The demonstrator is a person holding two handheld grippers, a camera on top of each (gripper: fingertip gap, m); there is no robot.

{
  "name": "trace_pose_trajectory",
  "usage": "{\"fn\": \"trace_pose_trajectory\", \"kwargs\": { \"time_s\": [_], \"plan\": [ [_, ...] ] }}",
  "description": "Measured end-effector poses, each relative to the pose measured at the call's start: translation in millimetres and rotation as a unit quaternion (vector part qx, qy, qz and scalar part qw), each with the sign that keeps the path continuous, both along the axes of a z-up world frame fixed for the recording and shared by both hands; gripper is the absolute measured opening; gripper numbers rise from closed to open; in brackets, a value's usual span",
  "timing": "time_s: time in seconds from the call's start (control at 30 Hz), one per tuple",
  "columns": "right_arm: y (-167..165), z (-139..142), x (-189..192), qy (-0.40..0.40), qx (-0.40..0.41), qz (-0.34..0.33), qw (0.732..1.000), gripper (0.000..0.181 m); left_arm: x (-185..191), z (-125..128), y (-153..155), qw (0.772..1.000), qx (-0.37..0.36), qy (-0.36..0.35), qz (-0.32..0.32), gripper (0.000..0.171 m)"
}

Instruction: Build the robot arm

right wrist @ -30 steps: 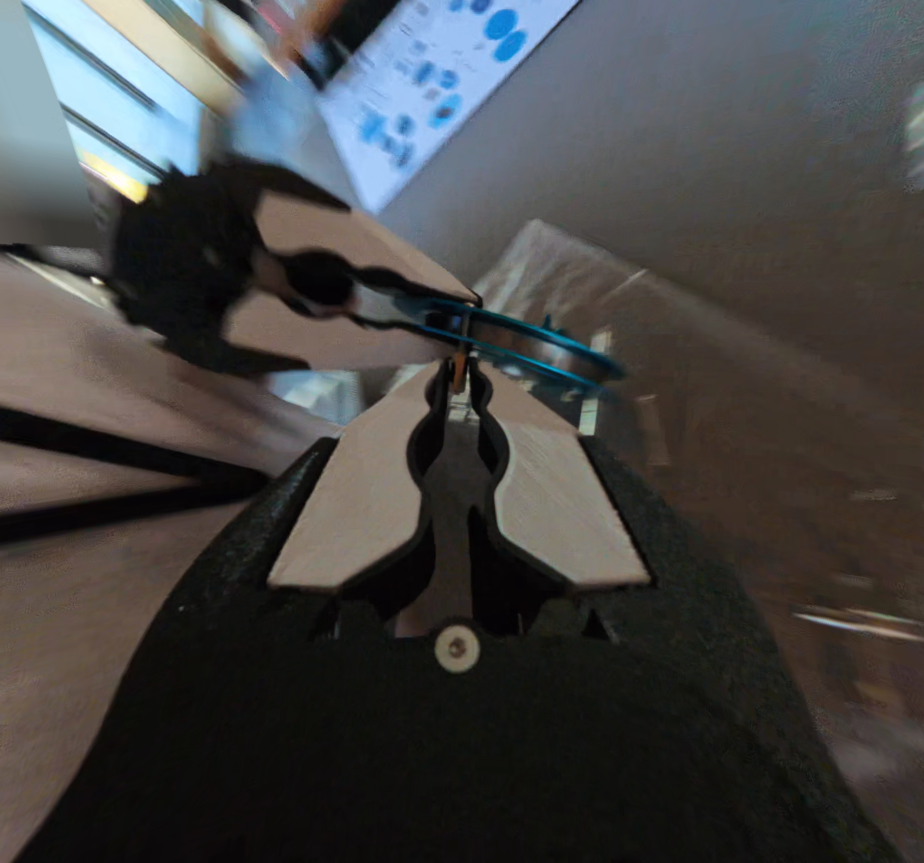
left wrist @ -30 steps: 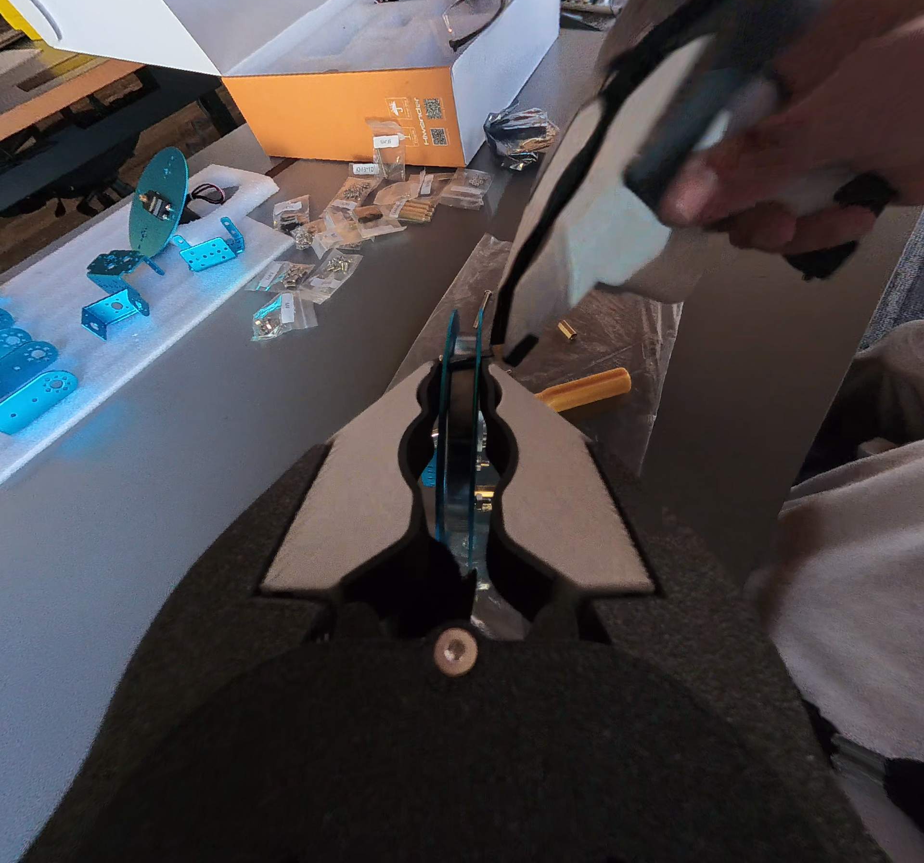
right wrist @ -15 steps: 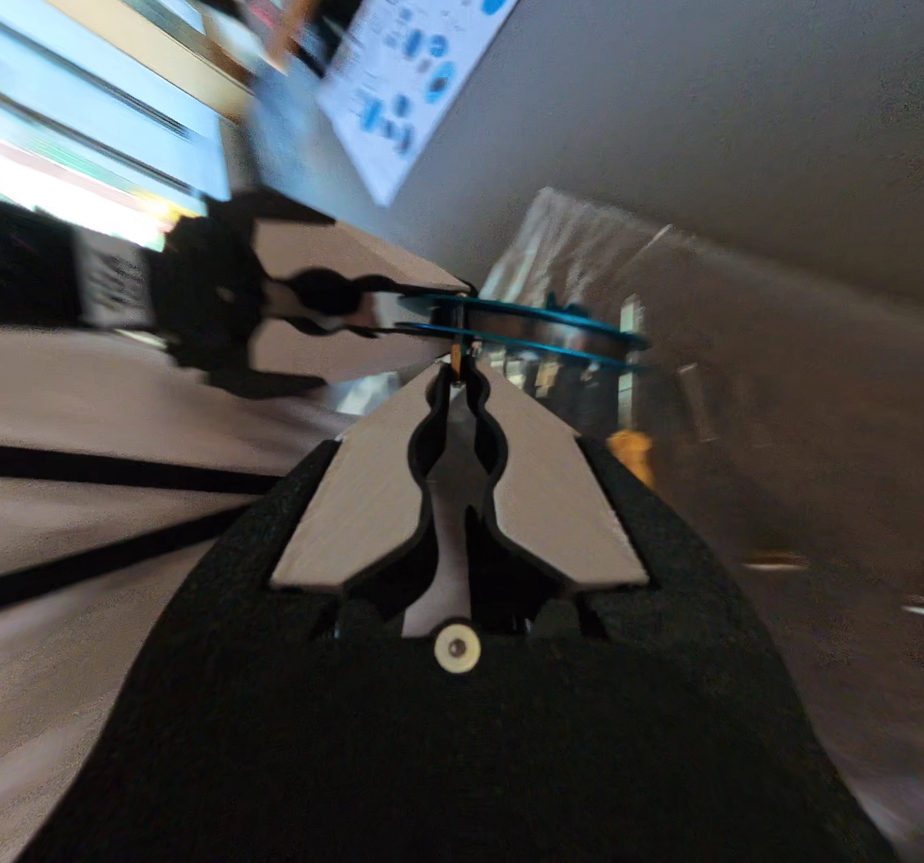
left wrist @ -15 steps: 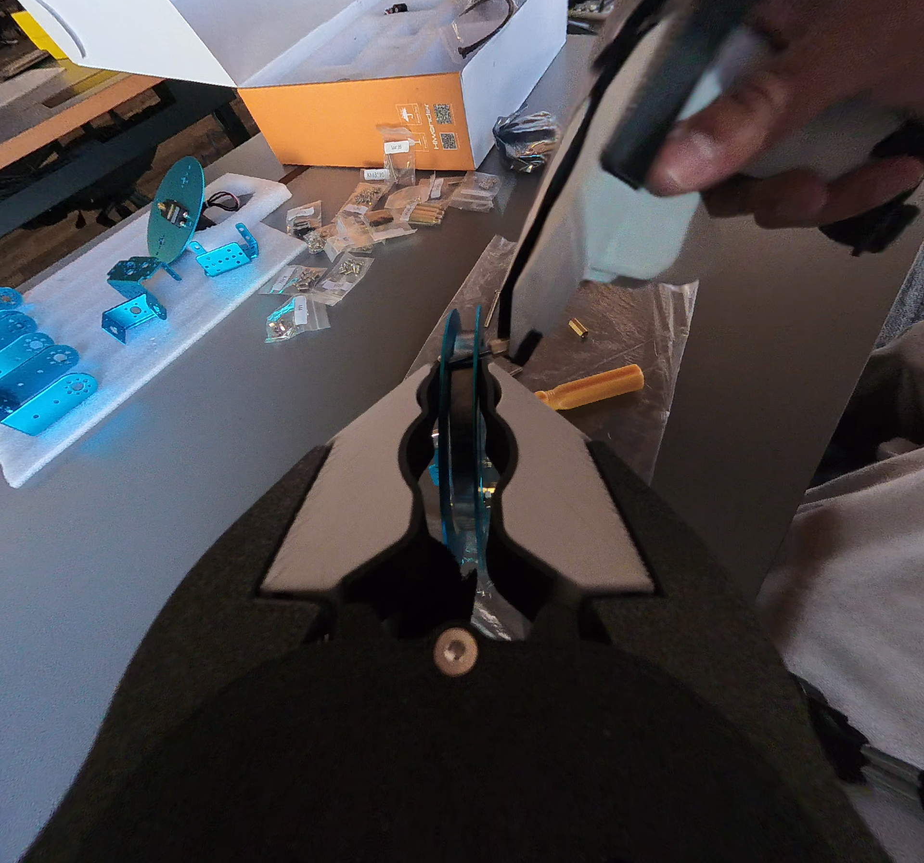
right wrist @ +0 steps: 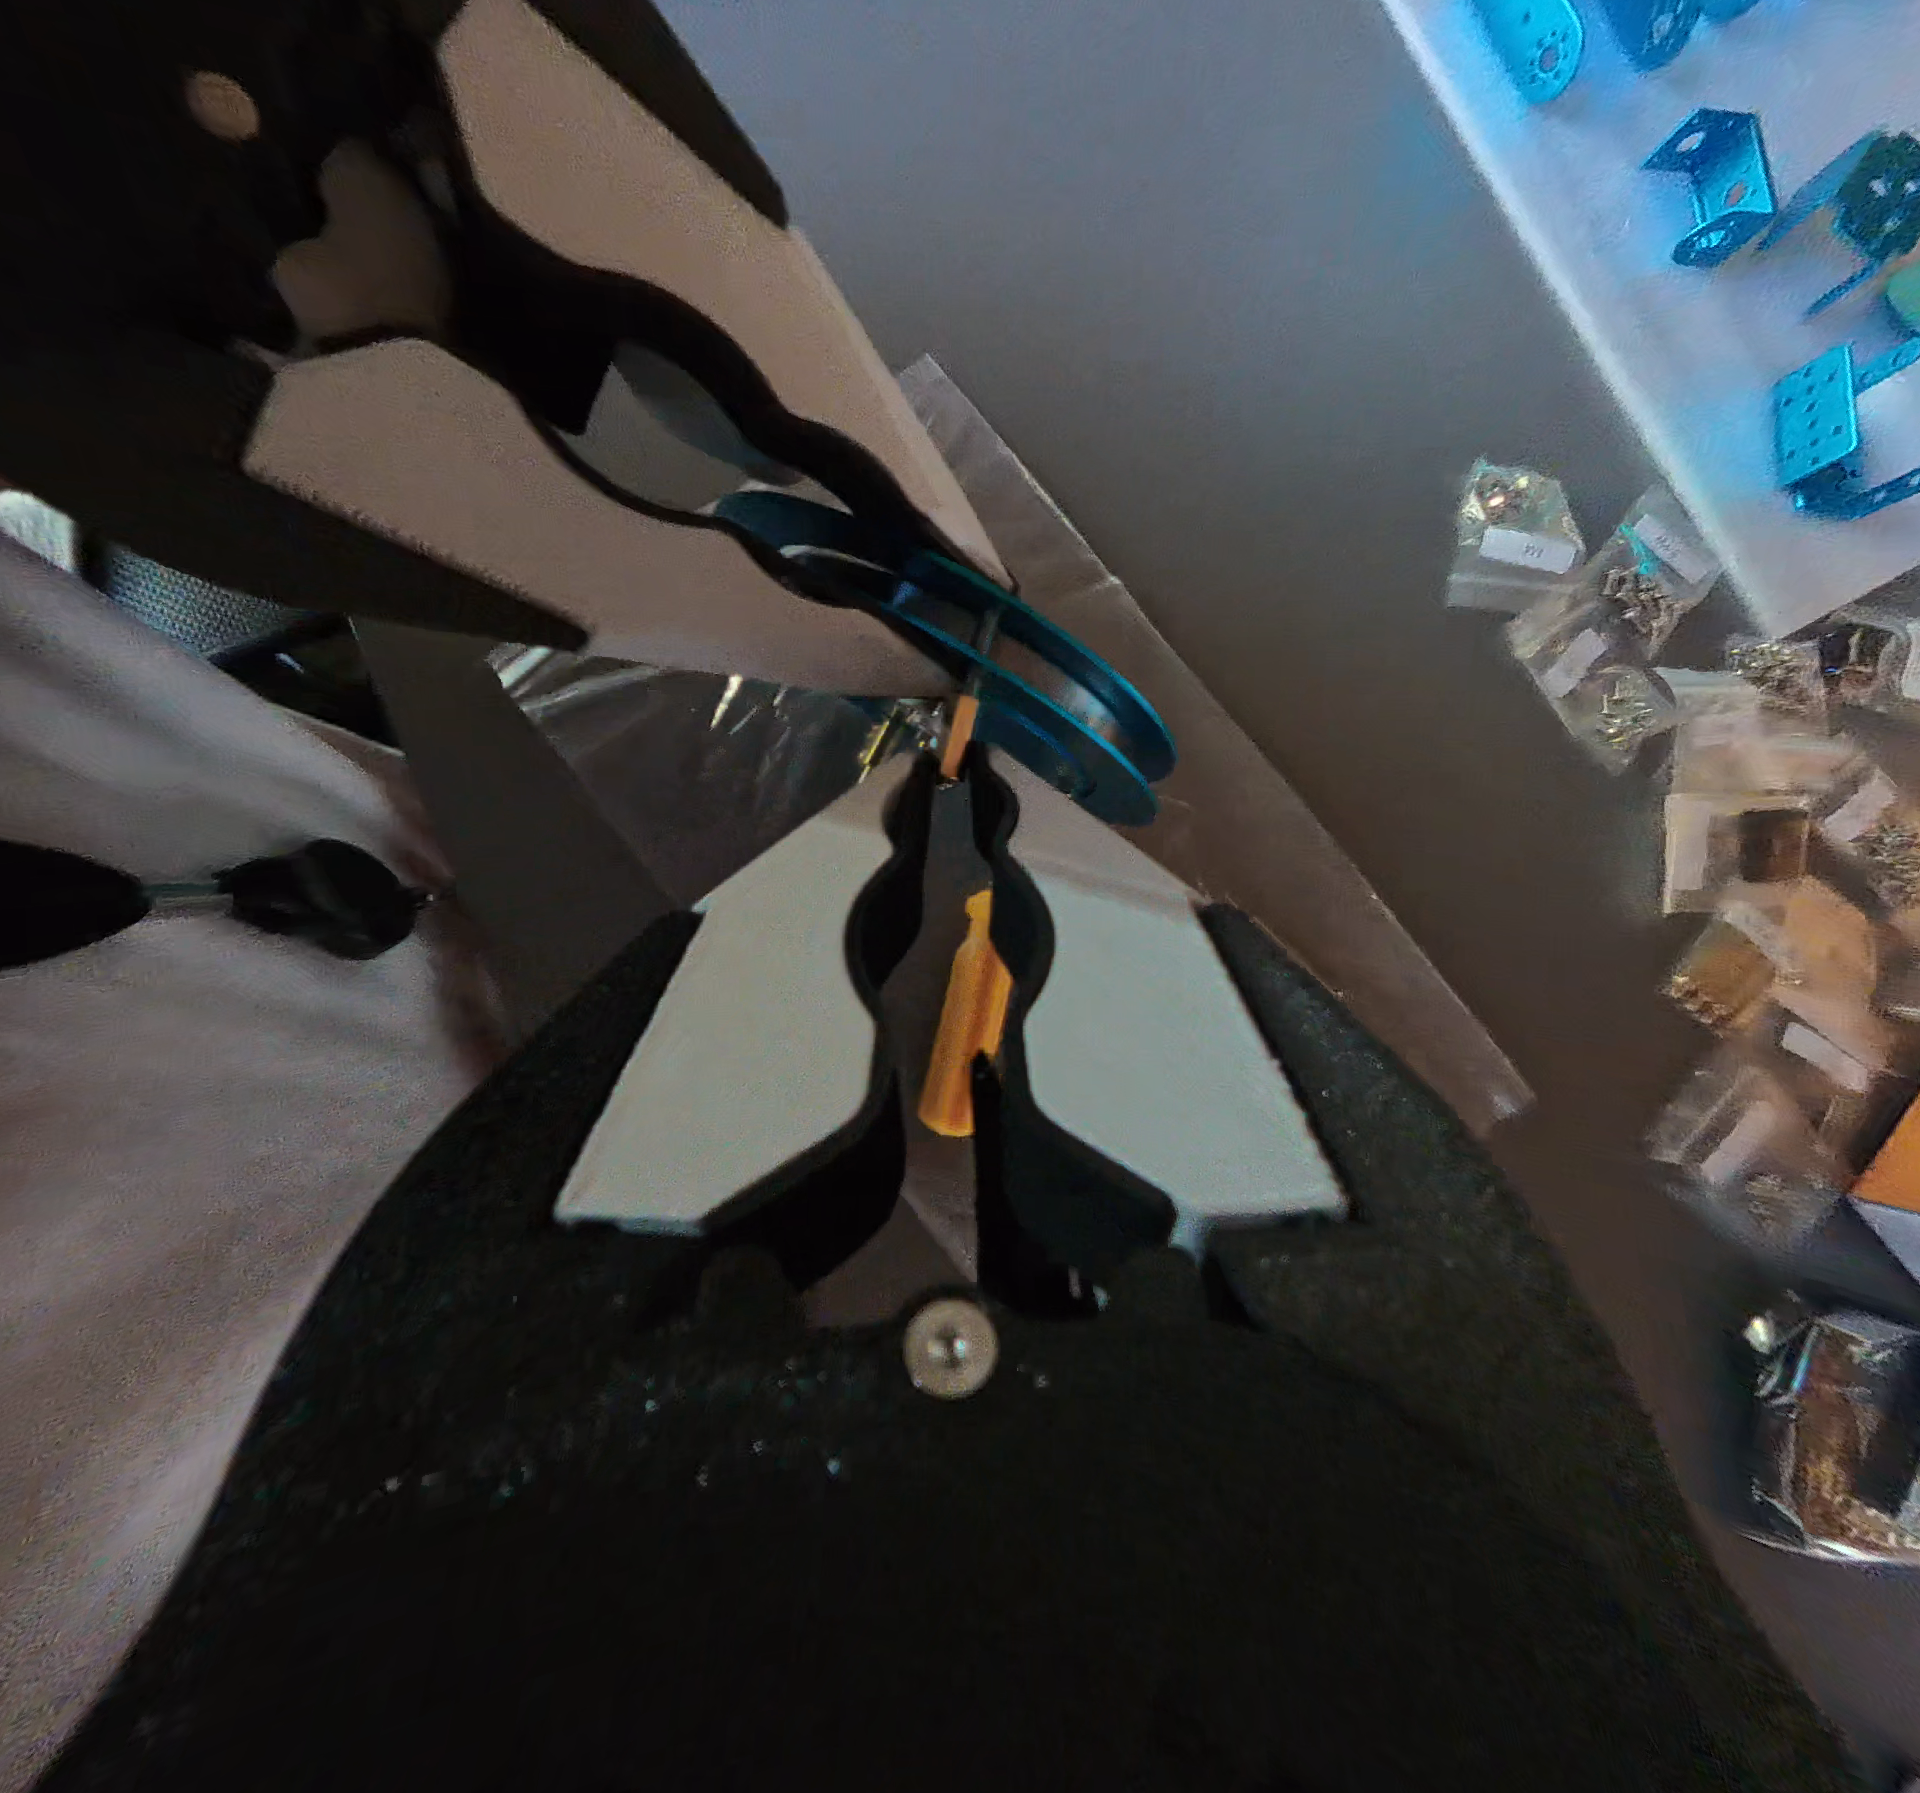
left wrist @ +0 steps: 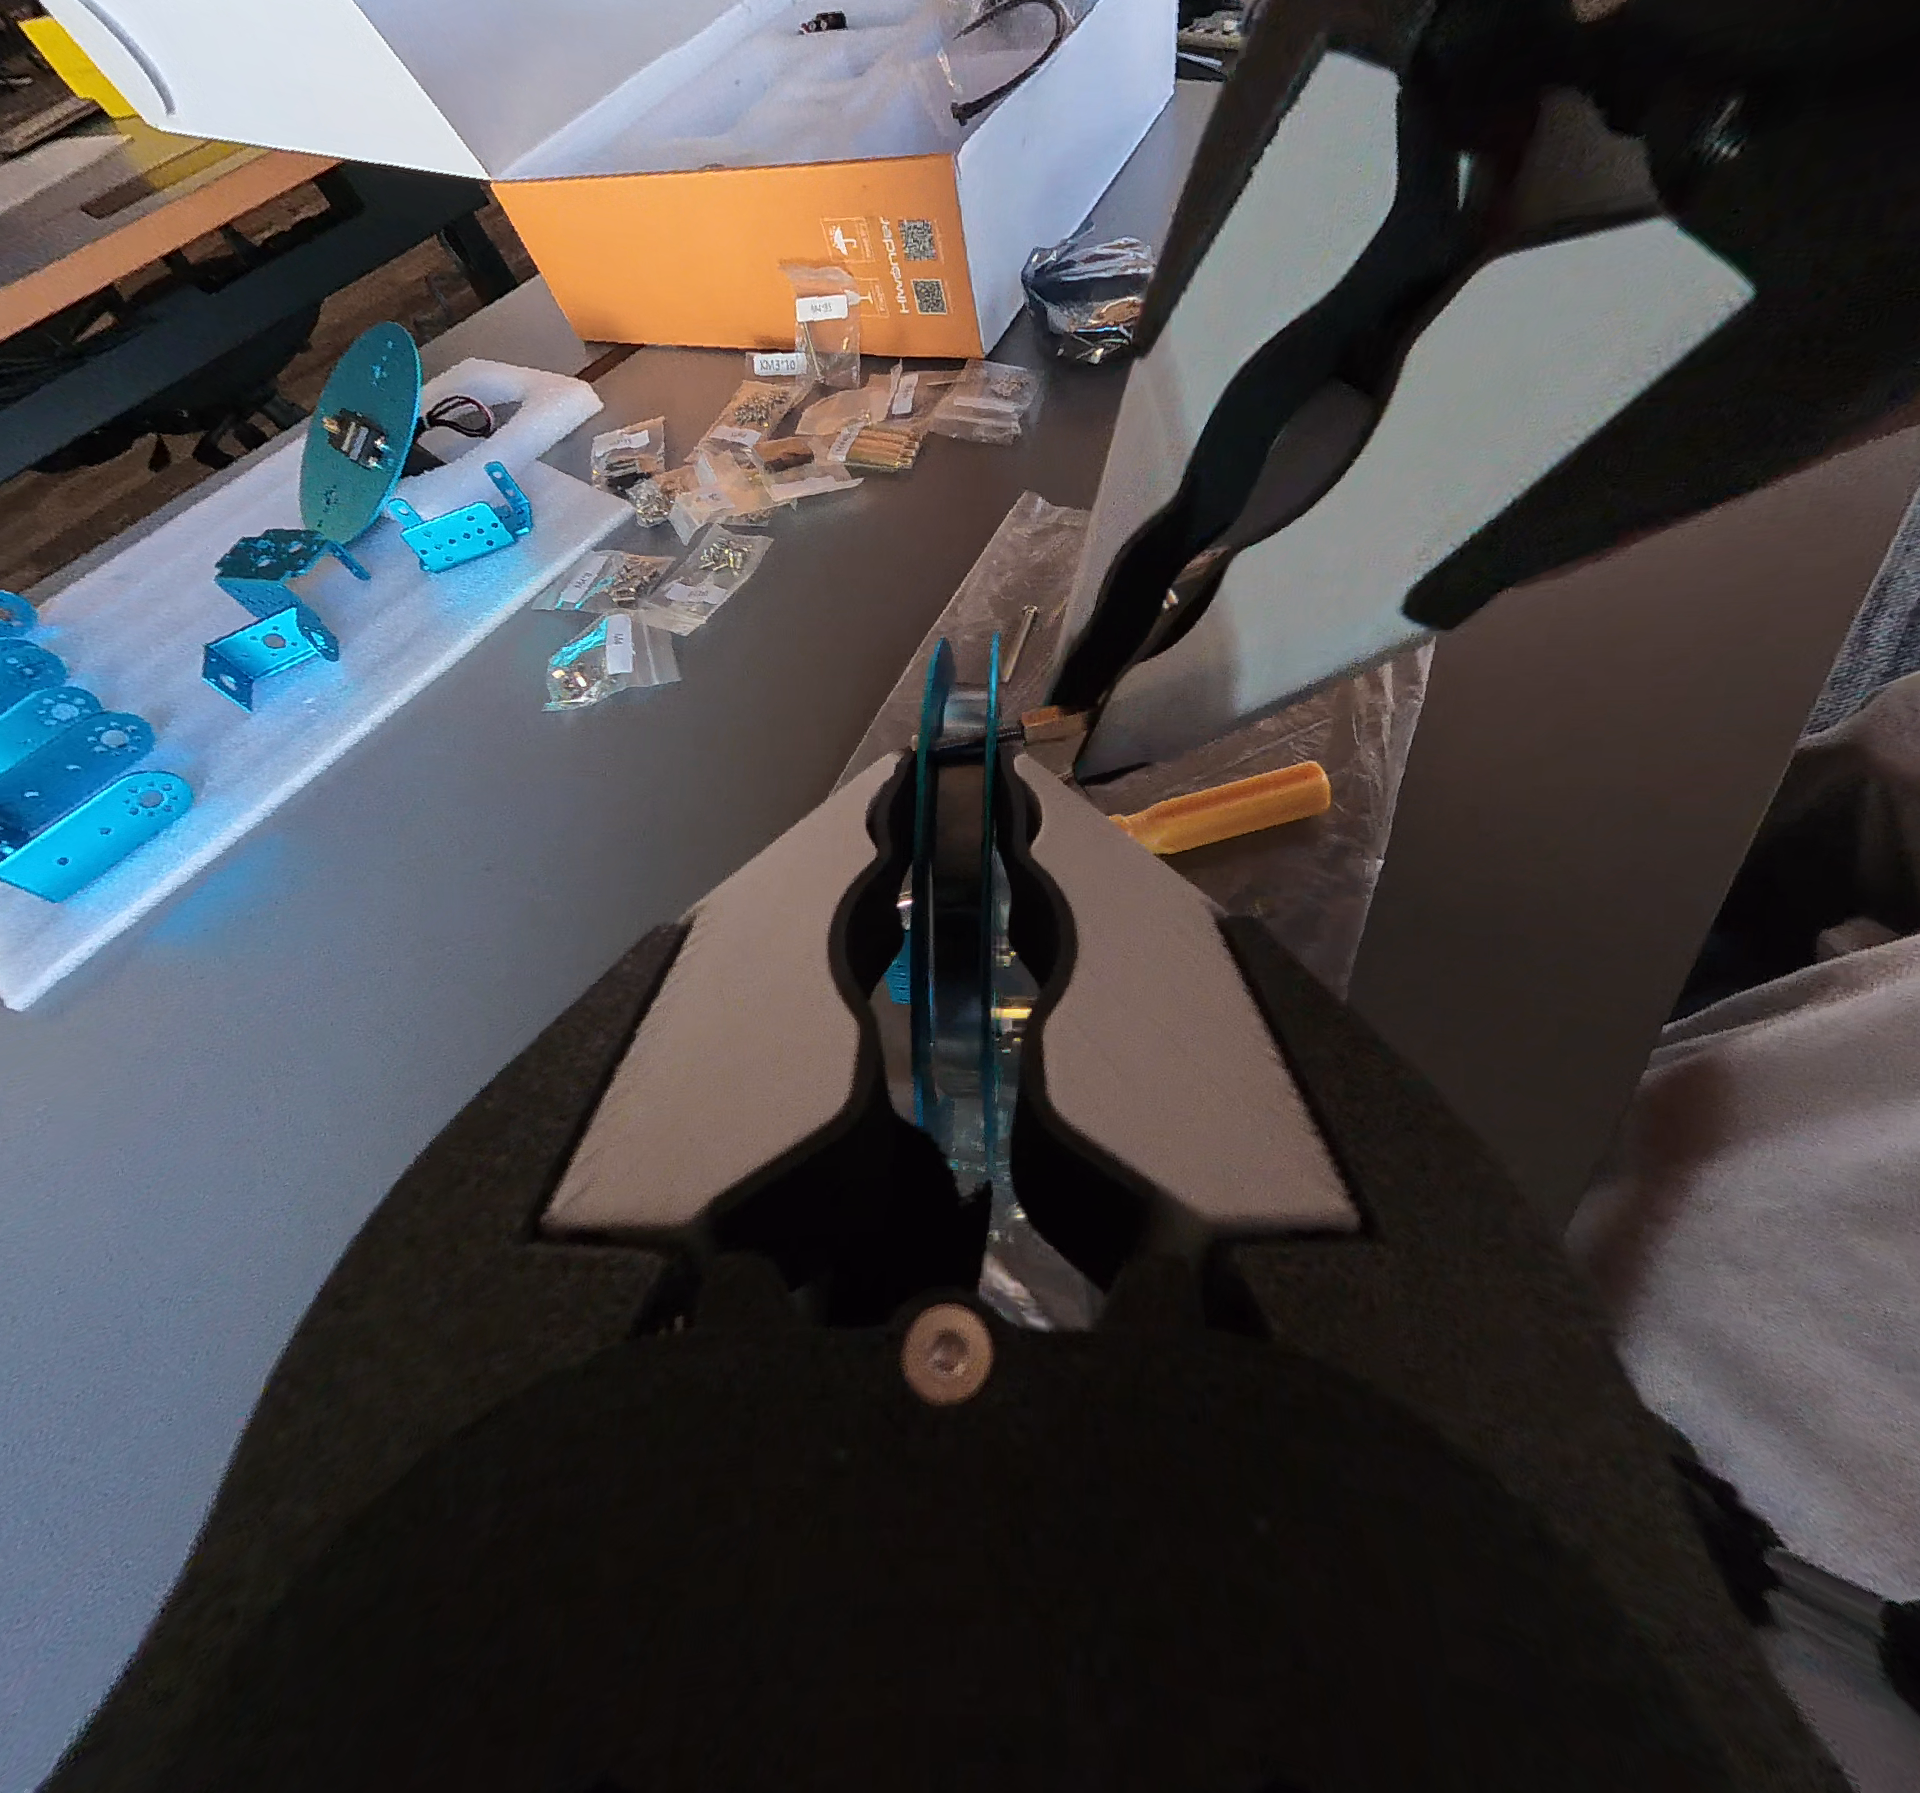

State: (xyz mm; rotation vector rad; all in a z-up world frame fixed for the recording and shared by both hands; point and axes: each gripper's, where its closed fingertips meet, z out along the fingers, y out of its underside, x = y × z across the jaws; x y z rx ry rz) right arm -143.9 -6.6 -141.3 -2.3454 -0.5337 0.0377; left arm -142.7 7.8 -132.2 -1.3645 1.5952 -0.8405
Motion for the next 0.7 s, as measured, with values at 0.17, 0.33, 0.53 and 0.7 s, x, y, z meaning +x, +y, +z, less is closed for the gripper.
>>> {"fn": "trace_pose_trajectory", "kwargs": {
  "time_s": [0.17, 0.33, 0.53, 0.7],
  "plan": [
    [-3, 1, -9, 0.24, -0.089, -0.02, 0.967, 0.004, -2, 0, -1, 1.0, 0.01, -0.007, -0.007, 0.013],
    [-6, 18, -18, 0.714, -0.237, -0.056, 0.656, 0.004, -2, 3, -3, 1.0, 0.0, -0.015, -0.014, 0.012],
    [-2, 6, -6, 0.418, -0.094, -0.04, 0.903, 0.013, 0, 0, -3, 1.0, -0.014, -0.01, -0.007, 0.013],
    [2, 9, 0, 0.062, -0.009, -0.021, 0.998, 0.012, 1, 0, -3, 1.0, -0.014, -0.009, -0.009, 0.012]
  ]
}}
